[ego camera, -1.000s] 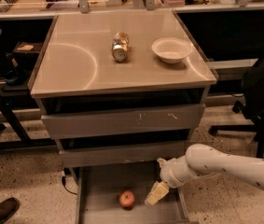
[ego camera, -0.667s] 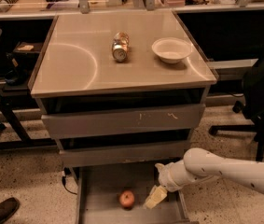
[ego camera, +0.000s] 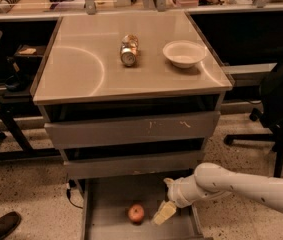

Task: Pick apple from bottom drawer and place on counter

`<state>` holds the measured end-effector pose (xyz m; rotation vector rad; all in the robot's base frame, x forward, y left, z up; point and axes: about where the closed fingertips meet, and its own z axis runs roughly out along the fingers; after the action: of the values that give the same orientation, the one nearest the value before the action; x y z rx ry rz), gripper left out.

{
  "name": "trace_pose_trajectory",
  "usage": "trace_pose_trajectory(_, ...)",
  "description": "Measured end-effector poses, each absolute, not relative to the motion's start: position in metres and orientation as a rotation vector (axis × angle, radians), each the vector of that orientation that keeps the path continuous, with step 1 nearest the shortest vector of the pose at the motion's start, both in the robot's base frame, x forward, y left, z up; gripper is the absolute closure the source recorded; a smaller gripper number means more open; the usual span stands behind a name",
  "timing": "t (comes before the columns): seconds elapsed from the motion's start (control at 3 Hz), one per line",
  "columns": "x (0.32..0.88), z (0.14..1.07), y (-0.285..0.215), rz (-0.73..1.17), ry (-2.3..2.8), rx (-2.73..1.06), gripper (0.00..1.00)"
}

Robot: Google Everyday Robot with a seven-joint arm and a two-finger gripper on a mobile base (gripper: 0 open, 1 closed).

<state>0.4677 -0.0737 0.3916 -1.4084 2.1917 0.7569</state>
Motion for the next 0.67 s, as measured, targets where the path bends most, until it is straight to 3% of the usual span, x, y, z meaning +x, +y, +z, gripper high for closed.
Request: trace_pose_trajectory(0.67, 0.496, 0.294, -0.044, 0.869, 2.085, -1.366, 0.00)
